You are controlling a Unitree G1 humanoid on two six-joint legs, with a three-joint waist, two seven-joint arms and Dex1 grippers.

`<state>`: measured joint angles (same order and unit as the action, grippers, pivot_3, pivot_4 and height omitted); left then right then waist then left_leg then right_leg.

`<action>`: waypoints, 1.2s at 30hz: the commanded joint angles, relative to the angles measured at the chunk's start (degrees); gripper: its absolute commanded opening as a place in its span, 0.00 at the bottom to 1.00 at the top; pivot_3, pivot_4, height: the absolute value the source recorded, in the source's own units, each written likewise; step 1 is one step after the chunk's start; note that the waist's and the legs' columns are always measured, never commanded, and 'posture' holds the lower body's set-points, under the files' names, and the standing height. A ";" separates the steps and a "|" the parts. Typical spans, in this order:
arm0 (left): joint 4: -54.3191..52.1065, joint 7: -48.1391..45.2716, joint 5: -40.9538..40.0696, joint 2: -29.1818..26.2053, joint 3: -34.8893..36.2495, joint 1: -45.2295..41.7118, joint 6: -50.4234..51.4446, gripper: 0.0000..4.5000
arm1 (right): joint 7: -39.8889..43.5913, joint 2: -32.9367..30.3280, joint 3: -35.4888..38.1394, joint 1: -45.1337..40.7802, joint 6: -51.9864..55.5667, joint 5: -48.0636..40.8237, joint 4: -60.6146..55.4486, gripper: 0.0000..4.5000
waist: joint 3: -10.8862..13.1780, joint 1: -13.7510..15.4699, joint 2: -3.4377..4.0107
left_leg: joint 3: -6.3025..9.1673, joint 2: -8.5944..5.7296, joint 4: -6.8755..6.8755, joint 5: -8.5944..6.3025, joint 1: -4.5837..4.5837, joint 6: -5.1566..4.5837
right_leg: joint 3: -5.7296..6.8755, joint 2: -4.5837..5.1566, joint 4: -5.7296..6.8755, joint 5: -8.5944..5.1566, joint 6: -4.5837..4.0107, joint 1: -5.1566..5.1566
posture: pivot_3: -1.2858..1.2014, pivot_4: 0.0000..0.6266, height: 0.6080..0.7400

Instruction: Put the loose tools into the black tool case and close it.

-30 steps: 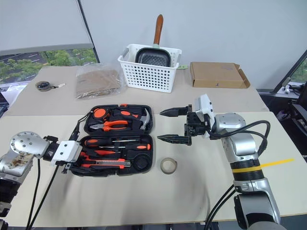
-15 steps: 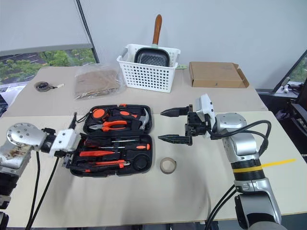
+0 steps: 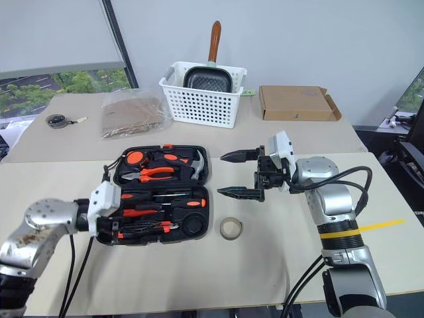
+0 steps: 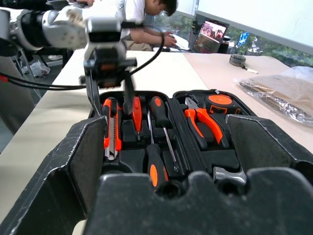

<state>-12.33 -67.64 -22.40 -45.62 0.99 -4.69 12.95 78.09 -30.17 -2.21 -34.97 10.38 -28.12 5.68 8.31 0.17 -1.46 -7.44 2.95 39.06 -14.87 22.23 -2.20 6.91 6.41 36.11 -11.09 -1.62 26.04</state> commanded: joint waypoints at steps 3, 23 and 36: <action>-0.79 2.09 2.19 0.61 -0.66 1.15 -1.29 0.00 | 0.00 -0.37 0.78 -0.16 -1.02 -0.34 -1.63 1.00 | 0.00 0.40 0.00 | 0.09 0.00 0.00 0.05 0.00 0.01 | 0.03 0.01 0.01 0.03 0.00 -0.01 | 0.52 0.24 0.70; 5.95 7.24 15.93 -0.25 -8.45 5.03 -10.04 0.00 | -0.57 -1.43 1.33 1.19 -1.07 0.06 -2.85 1.00 | -0.29 0.60 0.58 | 0.25 -0.02 -0.01 -0.07 -0.61 0.00 | 0.12 0.10 -0.10 0.01 0.00 -0.74 | 0.52 0.24 0.70; 13.64 12.98 19.18 2.67 -9.83 5.37 -16.99 0.00 | -0.85 -2.04 1.10 0.67 -0.77 0.02 -2.84 1.00 | -0.41 0.86 1.02 | 0.36 -0.01 -0.04 -0.27 -0.93 0.38 | 0.15 0.13 -0.06 -0.02 -0.02 -0.95 | 0.52 0.24 0.70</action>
<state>-5.04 -55.36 -8.02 -42.71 -6.16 -1.86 -5.50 77.38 -31.61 -2.13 -33.22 10.30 -27.72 4.58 7.90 1.03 -0.44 -7.07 2.94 39.02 -15.14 21.30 -1.81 7.07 6.54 36.05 -11.11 -1.65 25.11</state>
